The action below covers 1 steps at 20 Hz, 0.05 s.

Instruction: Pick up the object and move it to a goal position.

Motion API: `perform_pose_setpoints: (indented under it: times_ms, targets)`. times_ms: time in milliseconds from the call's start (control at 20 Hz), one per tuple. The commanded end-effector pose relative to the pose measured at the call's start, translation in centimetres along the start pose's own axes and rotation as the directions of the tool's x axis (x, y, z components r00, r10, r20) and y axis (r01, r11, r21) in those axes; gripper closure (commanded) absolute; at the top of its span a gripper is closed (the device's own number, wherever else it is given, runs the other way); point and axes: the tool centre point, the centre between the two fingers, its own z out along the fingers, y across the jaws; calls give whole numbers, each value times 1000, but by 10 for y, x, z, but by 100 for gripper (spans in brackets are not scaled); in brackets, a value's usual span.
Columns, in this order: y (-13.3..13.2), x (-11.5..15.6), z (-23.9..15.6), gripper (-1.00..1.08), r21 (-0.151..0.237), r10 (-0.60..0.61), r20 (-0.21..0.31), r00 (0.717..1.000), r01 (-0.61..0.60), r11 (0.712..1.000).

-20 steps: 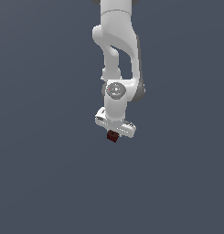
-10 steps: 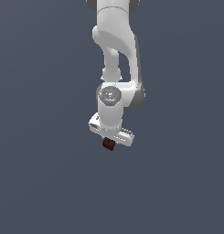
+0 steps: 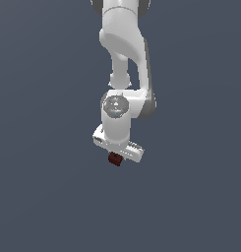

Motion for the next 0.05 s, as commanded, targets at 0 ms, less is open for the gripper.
perform_pose_setpoints:
  times_ms: [0]
  targets:
    - [-1,2,-2,108,1,0,-2,1000,0,1000]
